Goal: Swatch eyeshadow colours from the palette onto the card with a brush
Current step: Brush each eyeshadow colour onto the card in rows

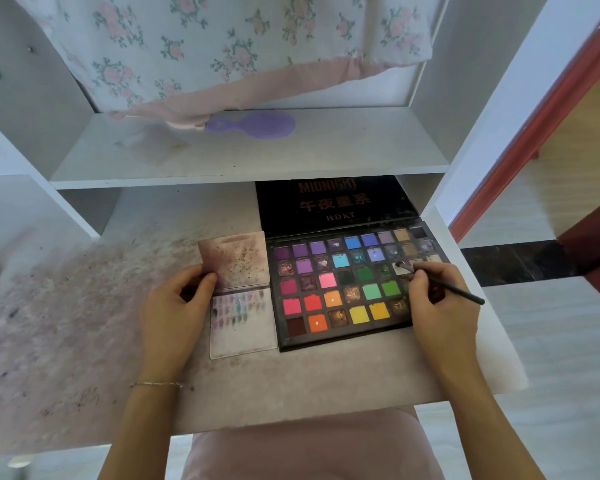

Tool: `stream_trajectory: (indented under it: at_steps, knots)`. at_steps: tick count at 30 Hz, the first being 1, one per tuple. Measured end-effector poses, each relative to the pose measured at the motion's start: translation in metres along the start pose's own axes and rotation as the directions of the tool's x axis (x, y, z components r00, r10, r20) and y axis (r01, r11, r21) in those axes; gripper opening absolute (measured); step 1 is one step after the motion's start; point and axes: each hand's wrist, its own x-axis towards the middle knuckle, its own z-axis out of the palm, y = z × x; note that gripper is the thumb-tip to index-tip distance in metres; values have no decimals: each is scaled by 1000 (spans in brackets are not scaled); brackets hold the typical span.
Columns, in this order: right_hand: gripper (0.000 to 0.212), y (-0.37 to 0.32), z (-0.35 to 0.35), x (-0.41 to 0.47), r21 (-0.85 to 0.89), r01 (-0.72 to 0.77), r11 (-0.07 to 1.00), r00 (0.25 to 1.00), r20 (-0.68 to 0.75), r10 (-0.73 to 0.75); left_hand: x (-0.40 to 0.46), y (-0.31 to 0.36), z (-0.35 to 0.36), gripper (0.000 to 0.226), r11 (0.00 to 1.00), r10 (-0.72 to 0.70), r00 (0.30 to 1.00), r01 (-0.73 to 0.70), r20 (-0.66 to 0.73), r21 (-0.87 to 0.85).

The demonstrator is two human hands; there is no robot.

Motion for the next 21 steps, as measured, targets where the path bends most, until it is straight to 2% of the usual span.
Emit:
stream_trajectory:
  at_steps: [7, 11, 21]
  knots:
    - [15, 0, 1, 0, -62, 0, 998, 1000, 26, 1, 0, 1, 0, 25, 1000, -6, 1000, 6, -1, 21]
    - [20, -1, 0, -1, -48, -16, 999, 1000, -15, 15, 0, 0, 1, 26, 1000, -8, 1000, 8, -1, 12]
    - [20, -2, -2, -1, -58, 4, 998, 1000, 12, -3, 3, -5, 2, 24, 1000, 9, 1000, -9, 1, 12]
